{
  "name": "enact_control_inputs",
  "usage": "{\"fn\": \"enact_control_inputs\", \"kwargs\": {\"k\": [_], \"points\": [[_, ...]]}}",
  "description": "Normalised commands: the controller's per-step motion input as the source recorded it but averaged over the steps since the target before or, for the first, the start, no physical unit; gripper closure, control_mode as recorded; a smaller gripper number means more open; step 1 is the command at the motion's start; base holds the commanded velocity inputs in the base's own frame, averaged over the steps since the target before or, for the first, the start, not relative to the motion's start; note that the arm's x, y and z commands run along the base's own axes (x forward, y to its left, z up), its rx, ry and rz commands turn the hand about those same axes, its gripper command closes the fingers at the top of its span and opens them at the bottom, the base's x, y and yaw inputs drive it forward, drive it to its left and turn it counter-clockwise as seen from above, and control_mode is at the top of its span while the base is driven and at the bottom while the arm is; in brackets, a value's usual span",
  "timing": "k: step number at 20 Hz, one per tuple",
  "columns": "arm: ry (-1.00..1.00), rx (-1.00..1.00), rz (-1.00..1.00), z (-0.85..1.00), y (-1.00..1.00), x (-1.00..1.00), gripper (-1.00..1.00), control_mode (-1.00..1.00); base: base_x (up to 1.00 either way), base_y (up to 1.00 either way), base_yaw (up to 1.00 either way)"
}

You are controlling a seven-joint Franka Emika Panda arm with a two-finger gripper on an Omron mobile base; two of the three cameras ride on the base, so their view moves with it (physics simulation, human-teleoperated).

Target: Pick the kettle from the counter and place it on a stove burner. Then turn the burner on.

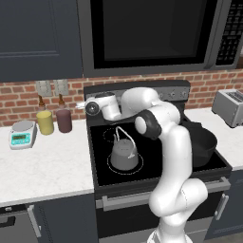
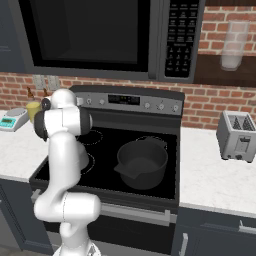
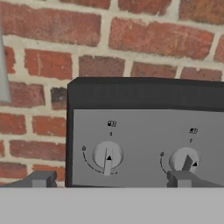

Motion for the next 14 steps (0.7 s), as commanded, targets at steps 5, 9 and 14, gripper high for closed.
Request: {"fn": "enact_control_inputs", "kwargs": {"k": [5,9,14], "points": [[0.0,0.0,0.0,-0.06,0.0,0.24,-1.0,-1.0,0.0,0.0,0.0],[0.0,0.0,0.0,-0.03,0.0,0.13,-1.0,-1.0,0.0,0.0,0.0],[0.0,0.0,0.0,-0.05,0.0,0.13,-1.0,-1.0,0.0,0.0,0.0]]}}
